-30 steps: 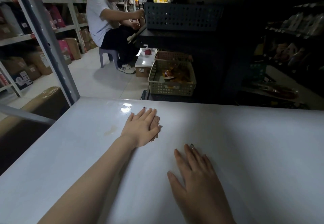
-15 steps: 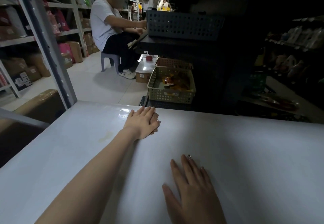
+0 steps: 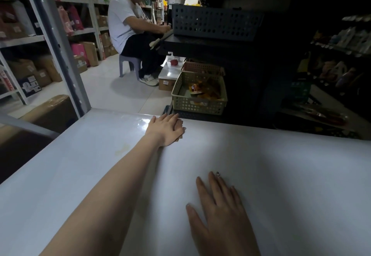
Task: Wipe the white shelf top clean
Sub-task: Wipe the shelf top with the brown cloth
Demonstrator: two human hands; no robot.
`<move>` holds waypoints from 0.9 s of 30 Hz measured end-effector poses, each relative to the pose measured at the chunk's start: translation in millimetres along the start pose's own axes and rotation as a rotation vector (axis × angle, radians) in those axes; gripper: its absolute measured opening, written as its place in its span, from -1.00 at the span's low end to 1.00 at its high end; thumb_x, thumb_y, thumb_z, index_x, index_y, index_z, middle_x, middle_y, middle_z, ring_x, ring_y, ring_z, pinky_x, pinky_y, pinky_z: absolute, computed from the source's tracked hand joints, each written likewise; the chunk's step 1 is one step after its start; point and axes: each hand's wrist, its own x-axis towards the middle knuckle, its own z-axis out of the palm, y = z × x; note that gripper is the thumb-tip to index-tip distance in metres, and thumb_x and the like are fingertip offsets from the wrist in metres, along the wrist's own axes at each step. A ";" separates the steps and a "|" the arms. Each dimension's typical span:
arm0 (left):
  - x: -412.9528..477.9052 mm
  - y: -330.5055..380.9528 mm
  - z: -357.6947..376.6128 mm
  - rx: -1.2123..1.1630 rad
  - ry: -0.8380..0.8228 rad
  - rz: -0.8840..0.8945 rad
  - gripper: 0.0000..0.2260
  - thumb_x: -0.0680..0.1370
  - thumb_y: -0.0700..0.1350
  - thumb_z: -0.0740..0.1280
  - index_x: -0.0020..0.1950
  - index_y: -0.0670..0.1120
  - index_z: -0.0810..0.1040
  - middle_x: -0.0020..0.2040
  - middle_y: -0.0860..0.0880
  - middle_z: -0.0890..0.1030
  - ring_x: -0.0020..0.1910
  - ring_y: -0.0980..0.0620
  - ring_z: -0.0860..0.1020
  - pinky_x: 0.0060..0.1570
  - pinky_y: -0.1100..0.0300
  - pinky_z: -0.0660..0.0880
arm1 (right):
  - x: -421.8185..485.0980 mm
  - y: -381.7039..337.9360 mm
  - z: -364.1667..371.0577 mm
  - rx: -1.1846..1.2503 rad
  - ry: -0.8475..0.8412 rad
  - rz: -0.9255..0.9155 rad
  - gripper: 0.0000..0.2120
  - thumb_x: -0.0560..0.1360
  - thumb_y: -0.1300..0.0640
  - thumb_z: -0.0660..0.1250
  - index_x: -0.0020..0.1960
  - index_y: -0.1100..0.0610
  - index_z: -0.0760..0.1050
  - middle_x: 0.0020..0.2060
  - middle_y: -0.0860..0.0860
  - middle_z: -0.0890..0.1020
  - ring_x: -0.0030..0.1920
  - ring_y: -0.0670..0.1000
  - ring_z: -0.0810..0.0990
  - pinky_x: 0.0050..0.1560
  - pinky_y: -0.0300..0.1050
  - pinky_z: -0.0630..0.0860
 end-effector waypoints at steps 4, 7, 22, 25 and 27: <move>-2.3 0.4 0.5 0.002 -0.002 0.001 -0.45 0.59 0.17 0.02 0.52 -0.02 0.05 0.52 0.03 0.13 0.50 0.01 0.03 0.44 -0.03 -0.05 | -0.7 -2.7 -3.4 -0.022 -0.080 0.035 -0.46 0.34 -0.19 0.13 0.17 0.05 0.59 0.18 0.11 0.59 0.24 0.03 0.39 0.21 -0.03 0.20; -4.7 0.4 0.8 0.003 -0.001 0.005 -0.46 0.59 0.16 0.02 0.52 -0.02 0.05 0.52 0.03 0.12 0.50 0.01 0.03 0.43 -0.03 -0.05 | -1.6 -4.0 -6.4 -0.037 -0.127 0.062 -0.47 0.35 -0.20 0.12 0.17 0.03 0.59 0.18 0.09 0.59 0.22 0.05 0.52 0.22 -0.04 0.21; -43.4 5.8 -4.1 0.039 -0.041 0.024 -0.45 0.60 0.15 0.01 0.52 -0.04 0.01 0.54 0.03 0.03 0.51 0.04 -0.05 0.41 0.00 -0.09 | -2.3 -12.3 -35.5 0.064 -0.305 0.048 -0.25 0.37 -0.26 -0.27 0.50 -0.07 0.10 0.52 0.00 0.08 0.50 -0.05 -0.02 0.38 -0.19 -0.27; -53.4 7.1 -4.5 0.041 -0.034 0.033 -0.46 0.60 0.15 0.01 0.52 -0.04 0.02 0.54 0.02 0.04 0.51 0.04 -0.05 0.41 0.00 -0.08 | -1.6 -12.5 -37.4 0.050 -0.340 0.053 -0.21 0.33 -0.26 -0.34 0.52 -0.07 0.03 0.52 -0.01 0.01 0.50 -0.06 -0.10 0.41 -0.15 -0.25; -59.9 7.6 -4.2 0.039 -0.030 0.038 -0.46 0.60 0.15 0.01 0.52 -0.04 0.03 0.54 0.02 0.04 0.51 0.03 -0.05 0.42 0.00 -0.07 | -2.6 -12.5 -37.6 0.041 -0.353 0.052 -0.22 0.35 -0.27 -0.33 0.52 -0.07 0.03 0.52 -0.01 0.02 0.50 -0.05 -0.10 0.42 -0.14 -0.22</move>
